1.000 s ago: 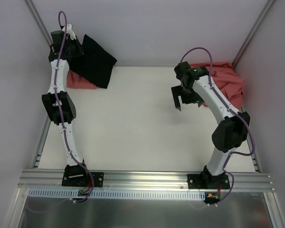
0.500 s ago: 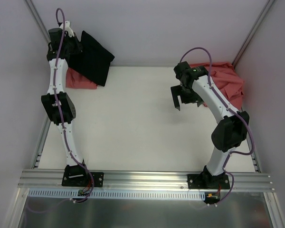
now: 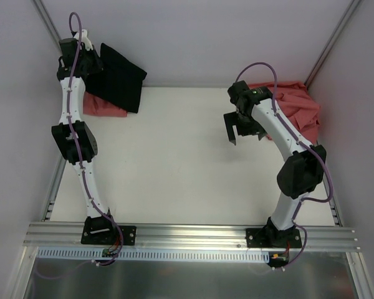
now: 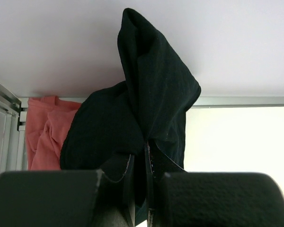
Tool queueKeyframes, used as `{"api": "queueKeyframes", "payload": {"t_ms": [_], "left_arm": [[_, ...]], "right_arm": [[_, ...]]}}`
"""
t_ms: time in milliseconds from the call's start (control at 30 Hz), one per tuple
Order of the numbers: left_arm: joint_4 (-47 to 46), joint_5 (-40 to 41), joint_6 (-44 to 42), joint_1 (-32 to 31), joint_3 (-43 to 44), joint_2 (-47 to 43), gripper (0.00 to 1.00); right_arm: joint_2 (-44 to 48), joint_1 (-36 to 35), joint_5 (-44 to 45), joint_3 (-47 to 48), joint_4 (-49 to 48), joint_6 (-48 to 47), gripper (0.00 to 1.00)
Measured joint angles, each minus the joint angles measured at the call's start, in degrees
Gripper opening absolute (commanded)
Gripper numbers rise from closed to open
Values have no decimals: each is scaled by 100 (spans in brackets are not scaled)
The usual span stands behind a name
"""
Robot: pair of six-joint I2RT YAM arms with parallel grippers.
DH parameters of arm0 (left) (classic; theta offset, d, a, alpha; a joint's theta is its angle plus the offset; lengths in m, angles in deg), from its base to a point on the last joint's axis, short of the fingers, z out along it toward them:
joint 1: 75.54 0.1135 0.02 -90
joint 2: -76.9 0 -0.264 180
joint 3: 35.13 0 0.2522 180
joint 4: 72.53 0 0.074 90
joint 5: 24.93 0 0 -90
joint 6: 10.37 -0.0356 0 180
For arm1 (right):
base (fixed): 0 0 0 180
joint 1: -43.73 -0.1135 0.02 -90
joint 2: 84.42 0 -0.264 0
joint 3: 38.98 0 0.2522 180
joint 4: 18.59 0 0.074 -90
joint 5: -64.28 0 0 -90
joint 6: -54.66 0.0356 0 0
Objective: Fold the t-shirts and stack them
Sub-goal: Put the neatly folded tshirt into the corner of the board with the left arm
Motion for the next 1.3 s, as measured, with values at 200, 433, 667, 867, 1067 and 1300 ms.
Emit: {"api": "queueKeyframes", "payload": {"t_ms": [200, 433, 667, 867, 1067, 1300], "left_arm": [[24, -7, 46, 0, 0, -35, 0], [26, -9, 92, 0, 70, -55, 0], [24, -17, 243, 0, 188, -70, 0], [31, -17, 304, 0, 190, -72, 0], [170, 20, 181, 0, 186, -72, 0], [358, 245, -254, 11, 175, -72, 0]], "right_arm": [[-87, -35, 0, 33, -24, 24, 99], [-166, -146, -20, 33, -111, 87, 99], [-184, -190, -70, 33, -197, 114, 100], [-184, -197, -105, 28, -236, 120, 100], [-184, -199, -107, -39, -282, 118, 99], [-181, -199, -87, -103, -278, 103, 100]]}}
